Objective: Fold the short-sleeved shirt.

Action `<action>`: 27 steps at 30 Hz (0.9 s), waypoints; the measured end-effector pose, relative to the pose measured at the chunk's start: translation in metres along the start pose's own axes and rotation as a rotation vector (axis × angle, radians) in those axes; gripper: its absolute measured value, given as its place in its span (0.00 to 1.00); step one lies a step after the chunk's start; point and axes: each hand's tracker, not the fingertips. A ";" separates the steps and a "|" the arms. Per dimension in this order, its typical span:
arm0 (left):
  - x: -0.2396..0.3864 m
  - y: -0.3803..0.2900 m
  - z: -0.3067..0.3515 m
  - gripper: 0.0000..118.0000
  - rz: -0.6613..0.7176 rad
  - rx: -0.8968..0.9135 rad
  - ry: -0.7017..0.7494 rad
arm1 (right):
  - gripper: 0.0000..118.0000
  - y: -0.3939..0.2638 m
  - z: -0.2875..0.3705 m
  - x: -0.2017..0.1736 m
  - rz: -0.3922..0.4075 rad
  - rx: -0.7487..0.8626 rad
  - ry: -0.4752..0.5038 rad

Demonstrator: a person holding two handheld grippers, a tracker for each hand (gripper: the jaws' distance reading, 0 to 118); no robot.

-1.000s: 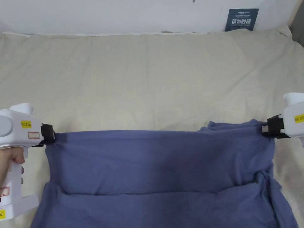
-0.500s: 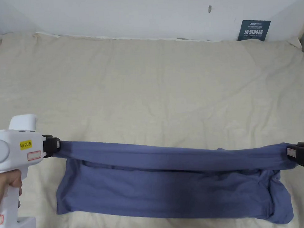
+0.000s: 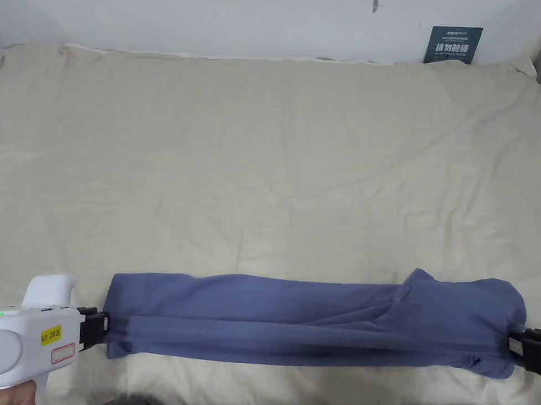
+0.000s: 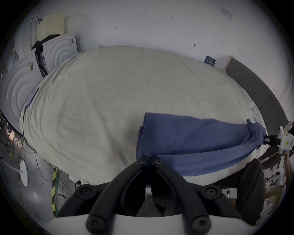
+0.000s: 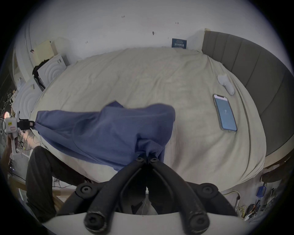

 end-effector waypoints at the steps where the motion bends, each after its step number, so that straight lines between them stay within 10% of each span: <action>1: 0.000 -0.001 -0.004 0.03 0.000 -0.012 0.004 | 0.00 -0.002 -0.003 0.001 -0.006 -0.007 -0.006; 6: 0.003 -0.004 -0.015 0.03 0.004 -0.042 0.019 | 0.02 -0.002 -0.010 -0.002 -0.015 -0.024 -0.021; 7: 0.004 -0.004 -0.014 0.07 0.005 -0.048 0.025 | 0.17 -0.001 -0.009 -0.001 0.005 -0.047 -0.051; 8: 0.003 -0.003 -0.013 0.24 0.002 -0.060 0.039 | 0.42 -0.001 -0.007 -0.002 0.028 -0.065 -0.100; 10: -0.004 0.000 -0.013 0.98 -0.004 -0.110 0.105 | 0.93 0.000 0.003 0.000 0.036 -0.070 -0.114; 15: -0.014 0.011 0.029 0.96 0.027 -0.040 0.090 | 0.92 0.013 0.044 -0.010 -0.004 0.018 -0.110; 16: -0.016 0.014 0.035 0.79 0.067 -0.036 0.040 | 0.80 0.017 0.049 -0.017 -0.008 0.038 -0.077; 18: -0.028 0.023 0.033 0.03 0.132 0.012 -0.034 | 0.14 0.025 0.056 -0.033 -0.036 0.111 -0.032; 19: -0.032 0.025 0.030 0.00 0.174 0.013 -0.055 | 0.00 0.030 0.055 -0.042 -0.059 0.124 -0.039; 27: -0.061 0.032 -0.003 0.00 0.315 -0.045 -0.303 | 0.00 0.045 0.037 -0.089 0.008 0.132 0.014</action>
